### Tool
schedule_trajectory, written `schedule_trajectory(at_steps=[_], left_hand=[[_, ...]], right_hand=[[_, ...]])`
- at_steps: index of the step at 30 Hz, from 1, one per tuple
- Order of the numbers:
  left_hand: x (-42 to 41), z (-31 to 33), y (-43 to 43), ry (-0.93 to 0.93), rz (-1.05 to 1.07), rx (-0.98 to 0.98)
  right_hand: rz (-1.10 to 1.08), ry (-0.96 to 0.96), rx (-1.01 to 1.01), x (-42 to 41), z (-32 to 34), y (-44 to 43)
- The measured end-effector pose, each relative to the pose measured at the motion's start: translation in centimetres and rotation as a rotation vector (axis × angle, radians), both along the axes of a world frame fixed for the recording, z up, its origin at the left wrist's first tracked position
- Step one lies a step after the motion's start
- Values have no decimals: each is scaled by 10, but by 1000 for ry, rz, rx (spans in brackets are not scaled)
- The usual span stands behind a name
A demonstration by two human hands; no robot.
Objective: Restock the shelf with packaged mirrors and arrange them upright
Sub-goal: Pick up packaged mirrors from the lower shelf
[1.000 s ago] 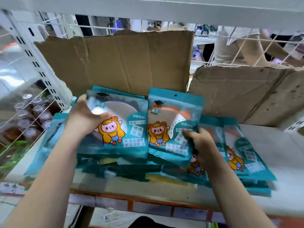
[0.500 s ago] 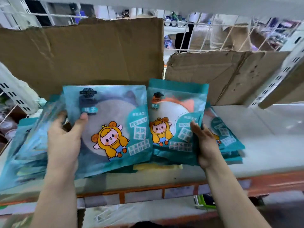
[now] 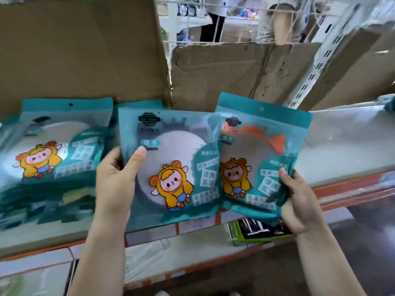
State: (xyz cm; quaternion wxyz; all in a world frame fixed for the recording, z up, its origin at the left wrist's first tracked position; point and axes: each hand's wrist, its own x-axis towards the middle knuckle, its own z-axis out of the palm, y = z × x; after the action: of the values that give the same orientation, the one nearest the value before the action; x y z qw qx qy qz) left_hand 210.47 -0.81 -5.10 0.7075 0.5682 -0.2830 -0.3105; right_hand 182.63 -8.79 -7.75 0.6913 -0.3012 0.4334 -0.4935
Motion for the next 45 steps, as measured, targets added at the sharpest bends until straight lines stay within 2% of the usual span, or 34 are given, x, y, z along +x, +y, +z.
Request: schedule_trajectory(at_steps=[6,17,24,29,36,42,45], left_hand=[[-75,4,-22,19,-125,28],[-272,-16,-35,187,-283,70],[-392,-31,-59,160,-428,194],[-469,-30,-88,83,-573,184],[-579,-34,-157,42,-771,162],[-667,-35,-241,37,-815,117],[-714,-26,-291,81,-823,114]], right_hand=[[-169,-18,-21,-74,0,15],[-375,44,15,-267,-14,52],[-552,21,103,-388,-22,77],[-682,24,170,-455,-31,76],[-777,62,181,-543,-42,42],[-845,48,164,-616,-38,-23],[-856,80,82,-662,-18,-69]])
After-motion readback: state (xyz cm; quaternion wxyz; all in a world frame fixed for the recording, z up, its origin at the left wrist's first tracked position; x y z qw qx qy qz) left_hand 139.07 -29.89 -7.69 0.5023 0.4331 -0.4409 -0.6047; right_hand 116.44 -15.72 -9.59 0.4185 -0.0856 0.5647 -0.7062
